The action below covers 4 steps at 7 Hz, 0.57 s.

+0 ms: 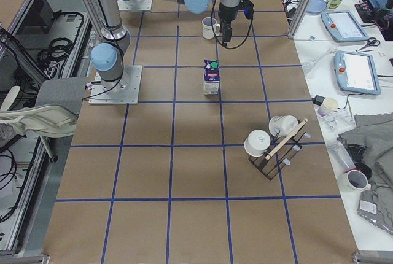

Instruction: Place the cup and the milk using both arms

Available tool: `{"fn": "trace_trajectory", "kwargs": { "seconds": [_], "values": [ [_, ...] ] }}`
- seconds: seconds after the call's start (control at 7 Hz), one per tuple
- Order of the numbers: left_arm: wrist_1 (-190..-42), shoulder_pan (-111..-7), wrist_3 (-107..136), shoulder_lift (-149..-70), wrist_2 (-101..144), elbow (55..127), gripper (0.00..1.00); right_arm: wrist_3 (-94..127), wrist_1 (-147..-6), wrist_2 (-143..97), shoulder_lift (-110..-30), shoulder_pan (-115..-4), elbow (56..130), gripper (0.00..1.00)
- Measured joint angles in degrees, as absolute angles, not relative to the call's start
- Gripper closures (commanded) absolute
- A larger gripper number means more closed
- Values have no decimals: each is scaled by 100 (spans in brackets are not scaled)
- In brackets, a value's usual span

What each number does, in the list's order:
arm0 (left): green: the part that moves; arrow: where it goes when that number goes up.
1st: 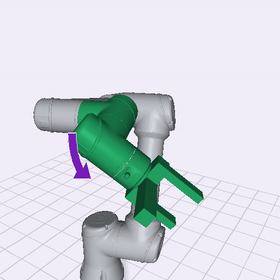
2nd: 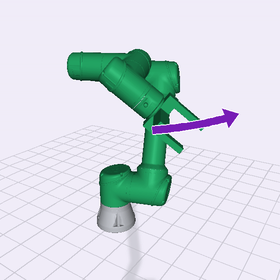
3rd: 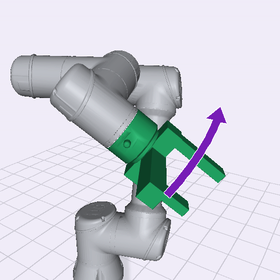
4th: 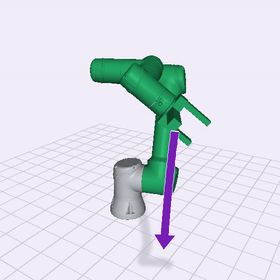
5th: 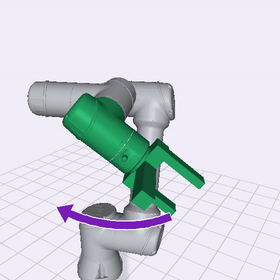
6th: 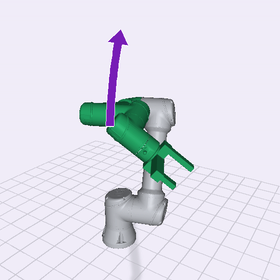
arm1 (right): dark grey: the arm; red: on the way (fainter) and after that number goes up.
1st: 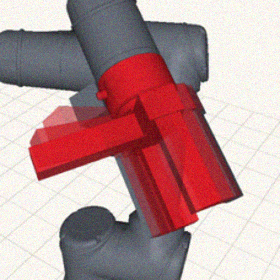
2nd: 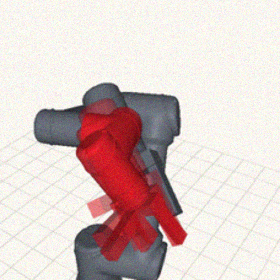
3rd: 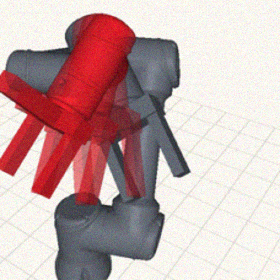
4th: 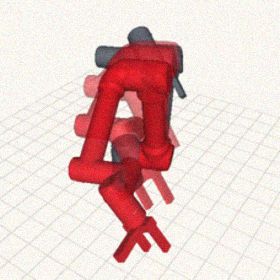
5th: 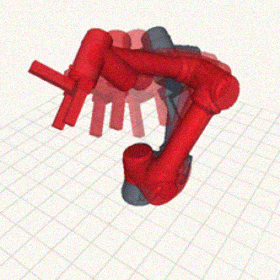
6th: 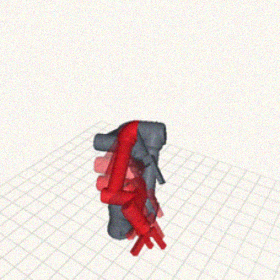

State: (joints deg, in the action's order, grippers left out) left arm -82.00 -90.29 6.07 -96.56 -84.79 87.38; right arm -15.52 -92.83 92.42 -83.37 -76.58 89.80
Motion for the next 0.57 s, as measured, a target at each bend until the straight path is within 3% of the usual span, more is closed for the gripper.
{"fn": "trace_trajectory", "kwargs": {
  "seconds": [0.29,0.57],
  "values": [
    [-8992,-9041,535,-9463,-8764,8095,0,-1781,-9665,9235,-8321,-7423,9554,0],
    [-9069,-9013,434,-9480,-8885,8048,0,-1820,-10066,9255,-8310,-7389,10071,5]
  ]
}}
